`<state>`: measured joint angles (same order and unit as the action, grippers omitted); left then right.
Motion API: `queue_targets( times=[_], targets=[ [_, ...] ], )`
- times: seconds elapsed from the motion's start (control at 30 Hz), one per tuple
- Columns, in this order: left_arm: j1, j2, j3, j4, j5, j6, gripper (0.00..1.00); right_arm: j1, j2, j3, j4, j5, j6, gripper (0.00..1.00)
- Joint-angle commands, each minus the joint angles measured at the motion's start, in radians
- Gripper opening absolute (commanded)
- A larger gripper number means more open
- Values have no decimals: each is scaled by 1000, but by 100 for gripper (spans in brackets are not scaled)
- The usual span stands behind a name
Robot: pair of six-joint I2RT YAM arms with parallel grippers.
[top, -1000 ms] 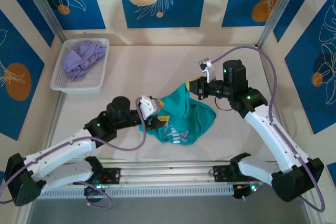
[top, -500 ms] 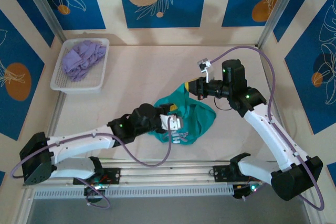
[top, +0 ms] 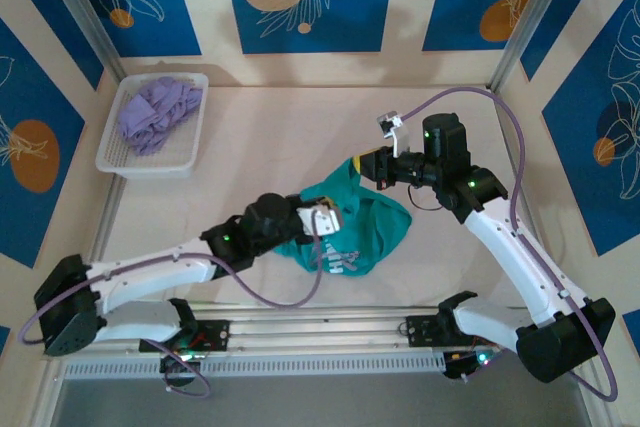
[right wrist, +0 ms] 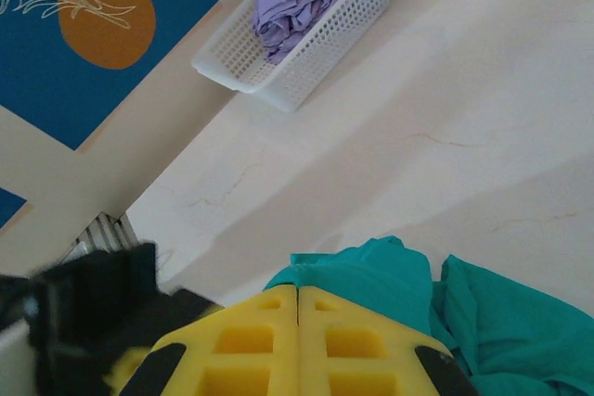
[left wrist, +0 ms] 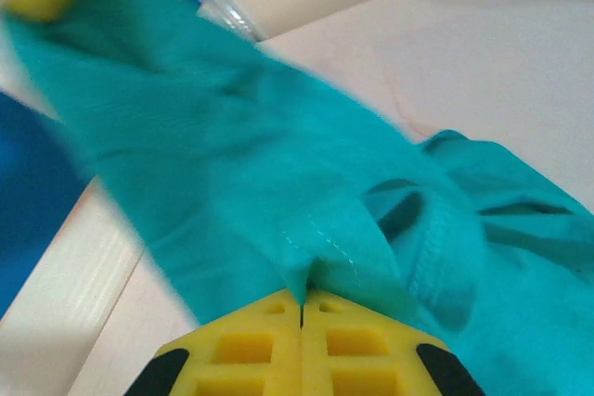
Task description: Fold the inside-out t-shirt
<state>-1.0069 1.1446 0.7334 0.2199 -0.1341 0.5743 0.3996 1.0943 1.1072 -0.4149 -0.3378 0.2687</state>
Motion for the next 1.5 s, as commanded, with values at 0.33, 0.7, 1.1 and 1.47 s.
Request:
queue_targets(
  times=[0.33, 0.7, 1.1, 1.47],
  targets=[
    [226, -211, -103, 65, 198, -391, 0, 66, 44, 36, -83, 168, -57, 0],
    [231, -224, -112, 95, 266, -506, 0, 79, 108, 37, -133, 229, -59, 3],
    [232, -190, -77, 42, 349, -609, 0, 71, 86, 40, -154, 217, -65, 21],
    [229, -142, -34, -13, 348, -659, 0, 200, -70, -35, -41, 365, -158, 43]
  ],
)
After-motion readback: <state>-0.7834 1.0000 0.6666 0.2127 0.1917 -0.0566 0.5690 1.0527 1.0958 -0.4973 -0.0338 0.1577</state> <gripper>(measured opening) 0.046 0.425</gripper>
